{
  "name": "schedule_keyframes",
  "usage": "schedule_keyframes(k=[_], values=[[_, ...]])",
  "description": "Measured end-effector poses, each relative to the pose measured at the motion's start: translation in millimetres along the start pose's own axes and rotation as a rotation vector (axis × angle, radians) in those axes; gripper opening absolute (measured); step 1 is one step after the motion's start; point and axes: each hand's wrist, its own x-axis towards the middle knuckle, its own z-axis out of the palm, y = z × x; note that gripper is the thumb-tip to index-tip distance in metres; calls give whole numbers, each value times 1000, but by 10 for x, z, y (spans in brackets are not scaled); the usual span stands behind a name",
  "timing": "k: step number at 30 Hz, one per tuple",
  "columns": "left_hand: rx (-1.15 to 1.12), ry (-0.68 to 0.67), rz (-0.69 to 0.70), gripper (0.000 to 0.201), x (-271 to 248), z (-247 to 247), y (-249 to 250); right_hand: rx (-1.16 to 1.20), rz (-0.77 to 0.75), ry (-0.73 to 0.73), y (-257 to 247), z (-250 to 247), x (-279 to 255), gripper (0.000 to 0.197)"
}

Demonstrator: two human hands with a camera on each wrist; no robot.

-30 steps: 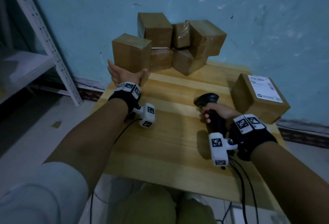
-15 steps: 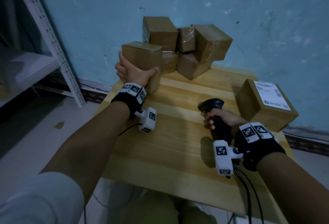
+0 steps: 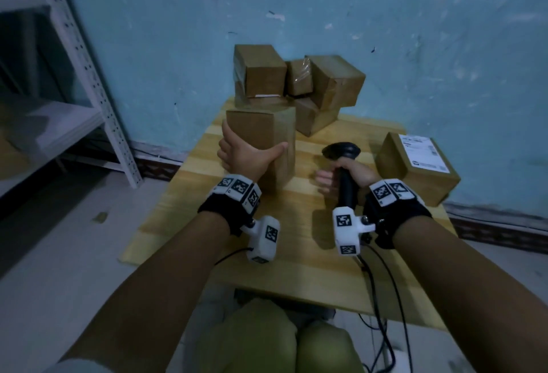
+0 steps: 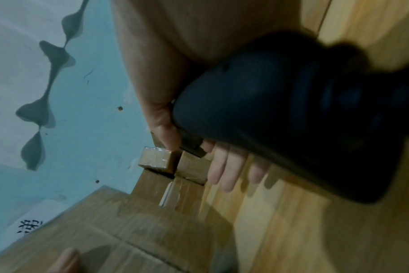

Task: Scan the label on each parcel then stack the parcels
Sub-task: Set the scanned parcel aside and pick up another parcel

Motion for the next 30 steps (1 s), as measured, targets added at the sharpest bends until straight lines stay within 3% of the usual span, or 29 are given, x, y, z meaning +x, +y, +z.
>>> schedule_keyframes(k=[4, 7, 9, 12, 14, 16, 20, 21, 24, 28, 30], values=[[-34, -56, -4, 127, -164, -2, 22, 6, -114, 40, -89, 151, -102, 14], [18, -85, 36, 122, -269, 28, 18, -5, -110, 29, -68, 253, -161, 15], [13, -128, 34, 107, -274, 27, -22, 0, -106, 19, -49, 296, -199, 14], [-169, -203, 30, 69, -241, -55, -61, -26, -114, 65, -38, 266, -233, 13], [-243, -212, 57, 49, -221, -111, -52, -79, -115, 100, -32, 211, -219, 25], [-259, -184, 64, 41, -198, -123, -43, -131, -95, 107, -2, 142, -121, 53], [-303, -95, 13, 30, -182, -96, -63, -132, -95, 88, 89, 7, 114, 62], [-304, -80, 13, 27, -178, -92, -67, -121, -94, 88, 66, 52, 5, 58], [-308, -90, 33, 23, -139, -74, -75, -60, -89, 88, 34, 126, -193, 18], [-418, -373, -82, 32, -86, -64, -115, 11, -111, 50, 21, 143, -211, 18], [-517, -436, -146, 29, -88, -67, -150, 5, -130, 33, 16, 142, -199, 14]])
